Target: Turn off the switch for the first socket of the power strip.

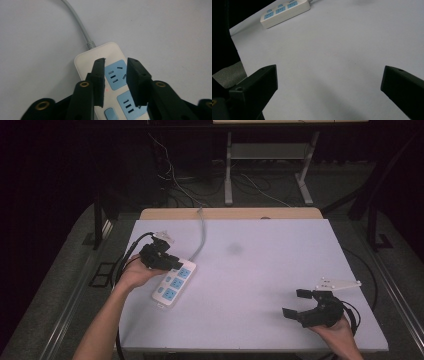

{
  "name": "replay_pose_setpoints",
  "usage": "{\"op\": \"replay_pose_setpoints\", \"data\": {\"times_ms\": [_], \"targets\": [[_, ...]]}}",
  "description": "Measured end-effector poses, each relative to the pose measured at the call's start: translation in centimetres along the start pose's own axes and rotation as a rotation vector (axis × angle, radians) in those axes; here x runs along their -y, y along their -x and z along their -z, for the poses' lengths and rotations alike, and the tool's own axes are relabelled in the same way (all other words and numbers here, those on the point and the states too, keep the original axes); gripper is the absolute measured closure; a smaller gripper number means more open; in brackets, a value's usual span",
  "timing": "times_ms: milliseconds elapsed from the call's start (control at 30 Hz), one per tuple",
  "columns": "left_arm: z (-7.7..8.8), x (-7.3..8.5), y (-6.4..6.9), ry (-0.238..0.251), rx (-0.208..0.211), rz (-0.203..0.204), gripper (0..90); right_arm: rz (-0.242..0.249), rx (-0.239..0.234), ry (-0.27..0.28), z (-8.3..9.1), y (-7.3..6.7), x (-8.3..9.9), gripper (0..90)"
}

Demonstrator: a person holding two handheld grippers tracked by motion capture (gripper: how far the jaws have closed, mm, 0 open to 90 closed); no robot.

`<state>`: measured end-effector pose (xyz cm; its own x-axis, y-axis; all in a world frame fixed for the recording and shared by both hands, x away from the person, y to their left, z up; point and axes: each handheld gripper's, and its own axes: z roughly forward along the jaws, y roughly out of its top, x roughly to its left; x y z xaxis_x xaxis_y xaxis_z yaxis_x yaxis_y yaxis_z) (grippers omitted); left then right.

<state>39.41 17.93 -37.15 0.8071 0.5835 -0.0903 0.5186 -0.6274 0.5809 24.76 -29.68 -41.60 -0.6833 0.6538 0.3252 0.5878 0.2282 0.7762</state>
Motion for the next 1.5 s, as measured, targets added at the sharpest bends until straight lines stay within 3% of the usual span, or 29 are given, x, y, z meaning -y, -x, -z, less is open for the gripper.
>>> {"op": "replay_pose_setpoints", "data": {"times_ms": [267,867,1233,1500], "targets": [[-0.8,0.1,-0.7,-0.026,0.022,0.02,88.9,-0.001,0.005,0.001,0.1,0.1,0.1,0.6],[-2.6,0.6,-1.5,-0.123,-0.004,0.042,89.3,0.004,0.007,-0.008,0.1,0.0,0.1,0.6],[-2.6,0.7,-1.5,-0.109,-0.01,0.045,89.4,0.007,0.001,-0.01,0.1,-0.1,0.1,0.6],[-2.7,0.8,-1.8,-0.097,0.007,0.071,89.5,0.007,0.0,-0.01,0.1,-0.1,0.1,0.6]]}}
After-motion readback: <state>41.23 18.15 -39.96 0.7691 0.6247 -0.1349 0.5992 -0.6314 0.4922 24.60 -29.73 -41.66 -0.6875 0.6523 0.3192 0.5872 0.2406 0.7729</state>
